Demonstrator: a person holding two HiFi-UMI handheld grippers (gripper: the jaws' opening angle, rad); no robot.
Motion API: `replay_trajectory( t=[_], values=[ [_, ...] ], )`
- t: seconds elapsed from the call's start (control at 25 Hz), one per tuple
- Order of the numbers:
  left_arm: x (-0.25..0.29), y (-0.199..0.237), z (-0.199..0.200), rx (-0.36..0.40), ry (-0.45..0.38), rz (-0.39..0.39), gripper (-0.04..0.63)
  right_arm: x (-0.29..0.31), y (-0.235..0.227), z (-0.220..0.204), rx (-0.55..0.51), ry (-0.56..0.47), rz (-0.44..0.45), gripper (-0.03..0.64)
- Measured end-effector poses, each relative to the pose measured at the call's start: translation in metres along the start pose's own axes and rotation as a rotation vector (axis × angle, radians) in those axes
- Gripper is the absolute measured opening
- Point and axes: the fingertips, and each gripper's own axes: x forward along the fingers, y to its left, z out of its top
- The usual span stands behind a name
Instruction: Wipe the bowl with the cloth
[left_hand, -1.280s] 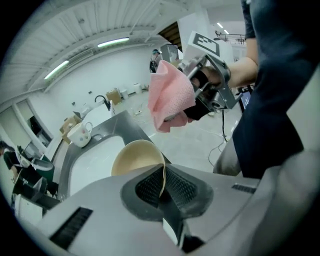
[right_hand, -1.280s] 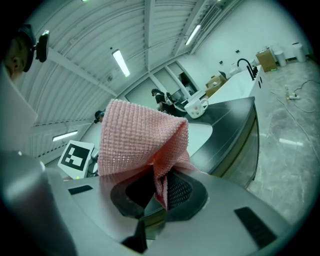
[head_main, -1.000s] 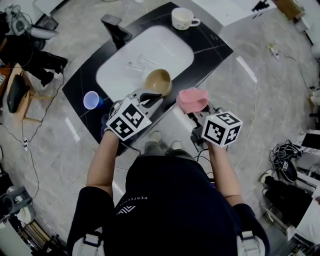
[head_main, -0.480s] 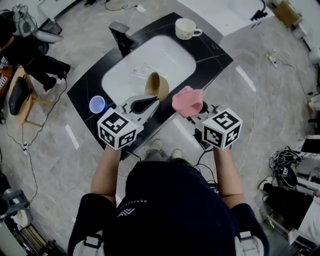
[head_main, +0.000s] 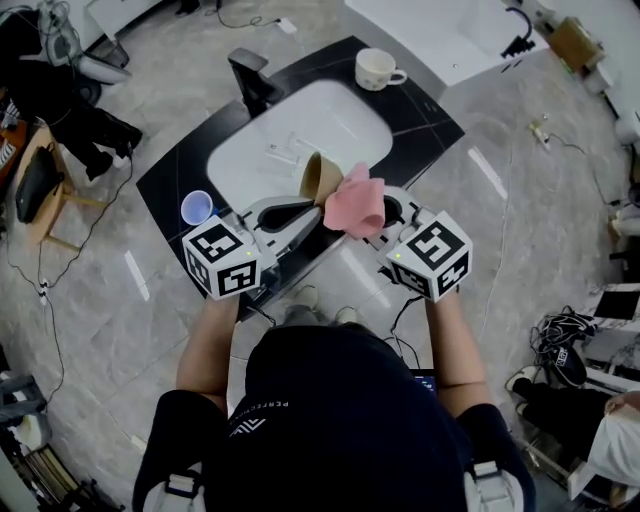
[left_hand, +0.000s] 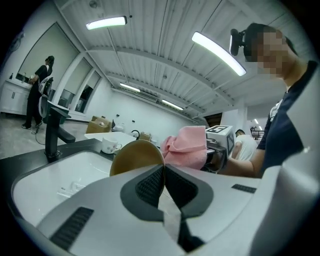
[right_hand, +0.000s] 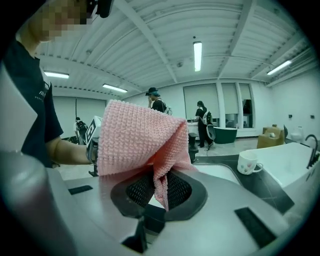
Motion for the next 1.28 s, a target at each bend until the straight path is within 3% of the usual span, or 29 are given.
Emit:
replay_trajectory(
  t=[0.28, 0.64, 0.8, 1.08, 1.28],
  values=[
    [0.000, -0.017, -0.011, 0.065, 0.086, -0.045, 0.015, -0.002, 0.001, 0.001, -0.050, 0.010, 0.007, 0.049],
    [-0.009, -0.040, -0.022, 0.172, 0.164, -0.166, 0.015, -0.011, -0.008, -0.005, -0.095, 0.034, -0.036, 0.049],
    [-0.013, -0.049, -0.022, 0.197, 0.166, -0.209, 0.015, -0.012, -0.015, -0.013, -0.094, 0.055, -0.066, 0.049],
    [-0.027, -0.079, -0.011, 0.188, 0.104, -0.374, 0.015, -0.016, -0.020, -0.020, -0.110, 0.044, -0.073, 0.049],
    [-0.033, -0.090, 0.000, 0.177, 0.063, -0.410, 0.015, -0.019, -0.016, -0.020, -0.100, 0.001, -0.052, 0.048]
  ],
)
